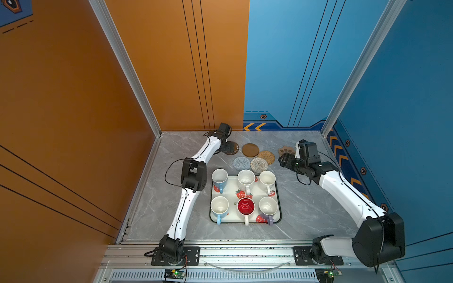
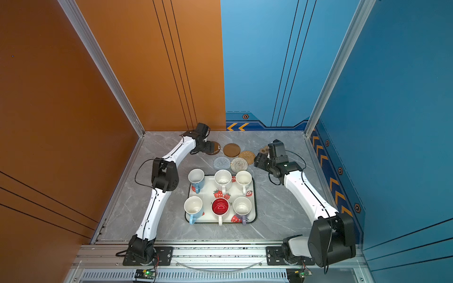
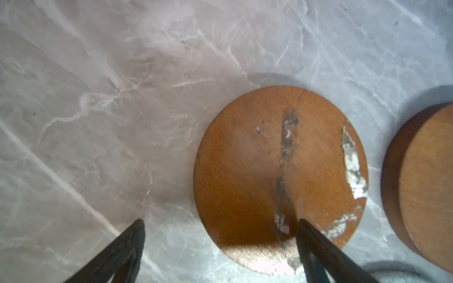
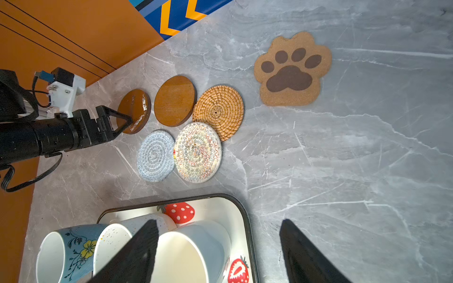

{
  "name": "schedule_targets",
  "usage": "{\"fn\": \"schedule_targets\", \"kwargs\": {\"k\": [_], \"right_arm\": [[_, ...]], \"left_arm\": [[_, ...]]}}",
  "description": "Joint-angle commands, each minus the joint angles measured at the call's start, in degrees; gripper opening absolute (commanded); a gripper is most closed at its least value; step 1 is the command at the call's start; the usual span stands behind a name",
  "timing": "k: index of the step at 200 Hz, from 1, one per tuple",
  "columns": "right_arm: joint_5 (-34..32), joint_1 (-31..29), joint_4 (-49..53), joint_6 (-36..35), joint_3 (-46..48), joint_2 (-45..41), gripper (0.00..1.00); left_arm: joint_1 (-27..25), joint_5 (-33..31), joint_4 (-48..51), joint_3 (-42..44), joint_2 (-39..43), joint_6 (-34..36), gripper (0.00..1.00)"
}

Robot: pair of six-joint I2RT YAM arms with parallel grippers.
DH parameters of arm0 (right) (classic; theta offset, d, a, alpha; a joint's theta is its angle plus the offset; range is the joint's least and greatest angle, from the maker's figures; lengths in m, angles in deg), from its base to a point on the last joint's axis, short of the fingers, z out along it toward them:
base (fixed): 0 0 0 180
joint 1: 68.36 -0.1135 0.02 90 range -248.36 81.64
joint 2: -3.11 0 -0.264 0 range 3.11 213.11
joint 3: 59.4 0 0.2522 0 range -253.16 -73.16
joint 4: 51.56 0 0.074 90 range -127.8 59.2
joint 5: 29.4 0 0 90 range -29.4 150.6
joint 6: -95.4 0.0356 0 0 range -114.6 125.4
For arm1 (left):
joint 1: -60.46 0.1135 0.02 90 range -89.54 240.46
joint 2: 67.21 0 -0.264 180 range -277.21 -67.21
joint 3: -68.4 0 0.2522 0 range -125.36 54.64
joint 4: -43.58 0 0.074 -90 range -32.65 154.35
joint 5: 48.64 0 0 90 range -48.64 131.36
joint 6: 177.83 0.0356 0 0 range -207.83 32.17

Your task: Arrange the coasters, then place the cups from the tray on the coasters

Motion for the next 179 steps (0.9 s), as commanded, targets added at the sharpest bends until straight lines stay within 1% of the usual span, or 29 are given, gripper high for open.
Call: {"fn": "schedule_targets", "kwargs": {"k": [1, 36, 68, 87, 96, 98, 105, 117, 149, 179], "right_arm": [[0.5, 0.2, 0.9, 0.0, 0.1, -1.0, 0.77], [0.7, 0.2, 0.8, -0.1, 0.5, -0.7, 0.77], [0.9, 0.3, 0.5, -0.2, 0.7, -0.5, 0.77], [1.1, 0.5, 0.5, -0.2, 1.1, -0.6, 0.77], [1.3, 0.6, 0.5, -0.2, 1.3, -0.8, 0.77], [1.3, 0.7, 0.5, -0.2, 1.3, -0.9, 0.77], [1.3, 0.8, 0.5, -0.2, 1.5, -1.1, 0.77], [1.4, 1.0, 0.6, -0.2, 2.0, -1.6, 0.77], [1.7, 2.1, 1.1, -0.4, 2.9, -2.7, 0.77], [2.1, 3.1, 1.6, -0.7, 3.2, -3.2, 0.77]], "left_arm": [[-1.3, 0.7, 3.7, -3.2, 2.5, -0.9, 0.97], [-2.7, 4.9, 3.0, -10.3, 0.9, -3.0, 0.96], [-3.2, 10.8, -3.6, -10.7, -1.3, -5.2, 0.96], [-3.1, 14.5, -8.4, -10.6, -3.5, -7.7, 0.88], [-2.9, 15.8, -10.6, -10.6, -4.4, -9.2, 0.88], [-3.0, 16.1, -11.0, -10.5, -4.6, -9.5, 0.84], [-3.0, 17.1, -12.9, -10.5, -5.3, -10.4, 0.82], [-3.0, 17.8, -15.9, -10.3, -6.2, -11.6, 0.80], [-3.1, 17.8, -24.2, -8.6, -7.7, -13.8, 0.78], [-3.1, 16.1, -27.9, -8.1, -8.5, -13.4, 0.79]]}}
